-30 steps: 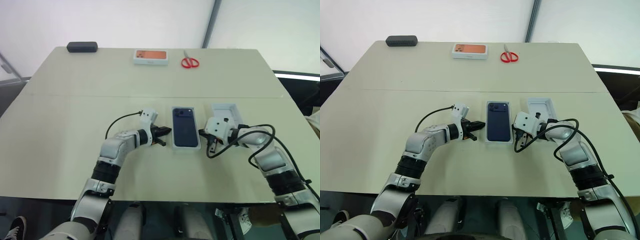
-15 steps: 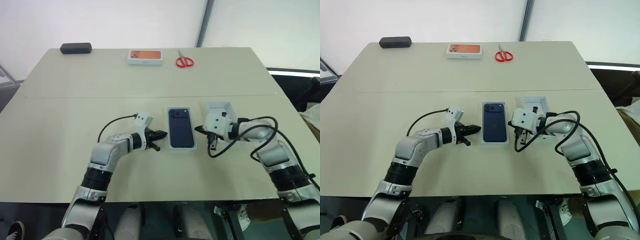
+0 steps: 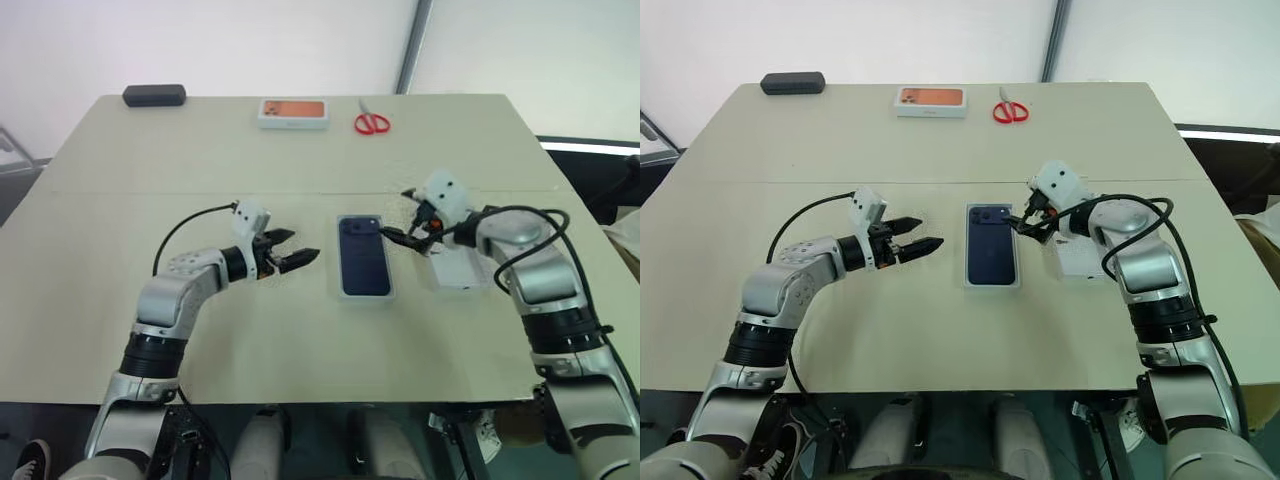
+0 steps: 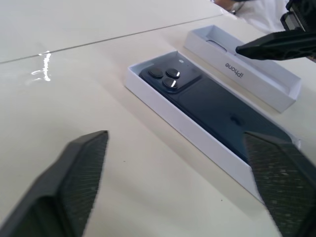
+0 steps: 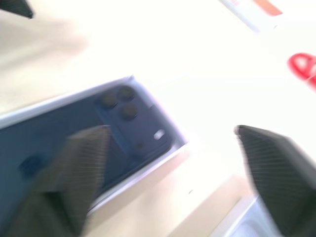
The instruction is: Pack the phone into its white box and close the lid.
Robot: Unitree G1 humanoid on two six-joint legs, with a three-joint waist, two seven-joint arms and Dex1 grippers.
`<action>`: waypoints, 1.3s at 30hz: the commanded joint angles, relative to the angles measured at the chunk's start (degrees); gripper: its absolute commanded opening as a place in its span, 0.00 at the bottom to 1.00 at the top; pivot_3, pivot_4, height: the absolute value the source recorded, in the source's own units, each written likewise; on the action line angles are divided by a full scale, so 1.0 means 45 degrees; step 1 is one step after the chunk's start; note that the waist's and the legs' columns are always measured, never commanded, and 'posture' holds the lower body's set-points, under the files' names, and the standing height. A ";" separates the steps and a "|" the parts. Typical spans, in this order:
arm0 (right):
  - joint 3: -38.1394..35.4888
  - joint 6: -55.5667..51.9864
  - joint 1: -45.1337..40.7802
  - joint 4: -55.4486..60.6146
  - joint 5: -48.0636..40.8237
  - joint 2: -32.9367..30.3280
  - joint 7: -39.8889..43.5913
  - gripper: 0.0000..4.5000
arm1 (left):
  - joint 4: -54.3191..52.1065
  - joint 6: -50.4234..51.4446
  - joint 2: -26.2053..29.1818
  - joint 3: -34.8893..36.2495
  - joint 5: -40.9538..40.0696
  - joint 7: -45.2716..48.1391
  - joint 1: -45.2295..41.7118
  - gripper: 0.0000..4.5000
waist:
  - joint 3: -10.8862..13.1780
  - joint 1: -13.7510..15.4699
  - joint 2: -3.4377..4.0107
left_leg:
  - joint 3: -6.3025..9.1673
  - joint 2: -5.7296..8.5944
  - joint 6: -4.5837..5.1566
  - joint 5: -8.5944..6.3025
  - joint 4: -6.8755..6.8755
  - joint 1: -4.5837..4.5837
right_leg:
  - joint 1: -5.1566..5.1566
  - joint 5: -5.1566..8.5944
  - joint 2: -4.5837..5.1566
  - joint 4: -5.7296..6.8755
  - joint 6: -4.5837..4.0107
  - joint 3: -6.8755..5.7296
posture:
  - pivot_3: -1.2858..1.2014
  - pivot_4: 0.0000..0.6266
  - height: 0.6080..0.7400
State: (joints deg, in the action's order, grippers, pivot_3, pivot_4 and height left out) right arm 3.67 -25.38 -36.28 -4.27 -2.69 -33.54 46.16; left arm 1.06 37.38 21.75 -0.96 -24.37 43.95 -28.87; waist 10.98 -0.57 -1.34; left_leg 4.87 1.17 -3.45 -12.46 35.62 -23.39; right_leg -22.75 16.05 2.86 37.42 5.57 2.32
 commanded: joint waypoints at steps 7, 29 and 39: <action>-0.0860 -0.0375 0.0866 0.0400 0.0309 -0.0092 -0.2115 1.00 | -0.0922 -0.1671 0.0564 0.0841 -0.0696 0.1301 0.0927 0.99 | -0.0001 -0.0115 0.0003 | -0.0016 -0.0003 0.0001 0.0000 -0.0006 0.0000 | -0.0015 -0.0001 -0.0006 0.0010 0.0001 0.0007 | 0.52 0.24 1.00; -0.2127 -1.3123 0.0590 0.4971 -0.2495 0.0744 -0.4146 1.00 | -0.2814 -0.1863 0.3282 0.1047 -0.2224 0.4611 0.3346 0.99 | 0.0010 -0.0109 0.0034 | -0.0028 -0.0036 0.0012 -0.0005 -0.0015 -0.0002 | -0.0035 0.0004 -0.0010 0.0028 -0.0008 0.0024 | 0.52 0.24 1.00; -0.1328 -1.3167 -0.0722 0.3271 -0.2580 0.0665 -0.4605 1.00 | -0.3149 -0.2388 0.2987 0.0788 -0.2105 0.4208 0.3758 0.99 | 0.0009 -0.0110 0.0038 | -0.0038 -0.0036 0.0015 -0.0007 -0.0025 -0.0006 | -0.0051 0.0003 -0.0014 0.0029 -0.0006 0.0032 | 0.52 0.24 1.00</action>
State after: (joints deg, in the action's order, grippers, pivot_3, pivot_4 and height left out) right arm -1.79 -84.64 -38.13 10.61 -13.94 -30.56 26.08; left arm -11.00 27.84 35.26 2.80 -34.12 63.21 -11.96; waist 11.02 -1.06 -1.17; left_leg 4.70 1.01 -3.39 -12.49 35.50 -23.42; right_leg -22.99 16.07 2.80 37.55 5.55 2.46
